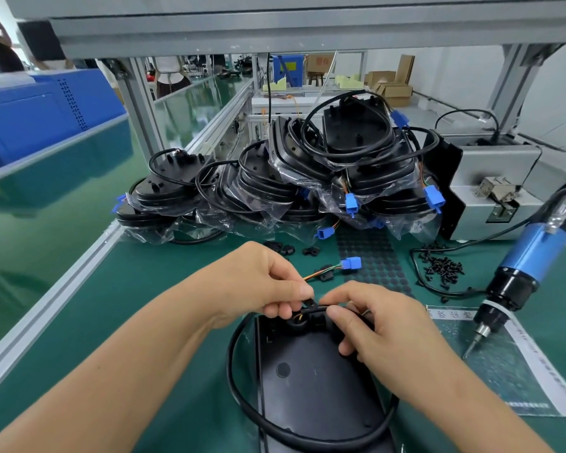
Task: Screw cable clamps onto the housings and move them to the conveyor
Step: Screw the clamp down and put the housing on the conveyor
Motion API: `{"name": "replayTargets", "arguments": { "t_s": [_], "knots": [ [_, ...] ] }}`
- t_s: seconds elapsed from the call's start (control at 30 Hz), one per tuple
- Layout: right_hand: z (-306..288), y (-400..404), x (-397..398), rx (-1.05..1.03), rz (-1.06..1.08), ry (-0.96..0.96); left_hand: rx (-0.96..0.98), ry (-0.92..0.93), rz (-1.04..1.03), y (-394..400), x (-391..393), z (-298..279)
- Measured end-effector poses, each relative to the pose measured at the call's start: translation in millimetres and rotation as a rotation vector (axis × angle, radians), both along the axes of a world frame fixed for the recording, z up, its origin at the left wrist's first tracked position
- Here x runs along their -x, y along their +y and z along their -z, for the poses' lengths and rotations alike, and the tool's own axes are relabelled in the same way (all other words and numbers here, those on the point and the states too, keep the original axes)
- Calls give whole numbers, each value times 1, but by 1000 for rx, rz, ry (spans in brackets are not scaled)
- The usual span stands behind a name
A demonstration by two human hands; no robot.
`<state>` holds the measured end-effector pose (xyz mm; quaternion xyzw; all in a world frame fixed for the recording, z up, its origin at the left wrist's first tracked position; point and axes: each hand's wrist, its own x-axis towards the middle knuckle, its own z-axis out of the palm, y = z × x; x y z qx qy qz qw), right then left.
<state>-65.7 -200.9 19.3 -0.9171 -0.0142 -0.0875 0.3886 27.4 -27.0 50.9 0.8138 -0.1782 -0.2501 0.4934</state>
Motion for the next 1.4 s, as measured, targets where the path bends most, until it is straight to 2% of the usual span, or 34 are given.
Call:
{"name": "replayTargets", "arguments": {
  "t_s": [0.17,0.33,0.43,0.63,0.83,1.07,1.3,1.4],
  "knots": [
    [2,1,-2,-71,37,12,-144,-111,102,-7,1,-3],
    [4,0,-3,-125,63,9,-73,-42,158,-1,2,0],
    [4,-2,-5,-131,51,19,-31,-52,137,1,4,5],
    [2,-4,-7,-153,27,62,-67,-151,99,-1,7,10],
    [-1,-5,-10,-166,18,97,-152,-396,97,-9,11,13],
    [0,-6,-8,-186,90,98,-196,-394,81,-12,6,13],
    [3,-42,-19,159,248,50,-236,-376,153,-10,1,12],
    [5,-72,-43,403,402,65,-221,-331,162,-8,1,11]
  ]
}}
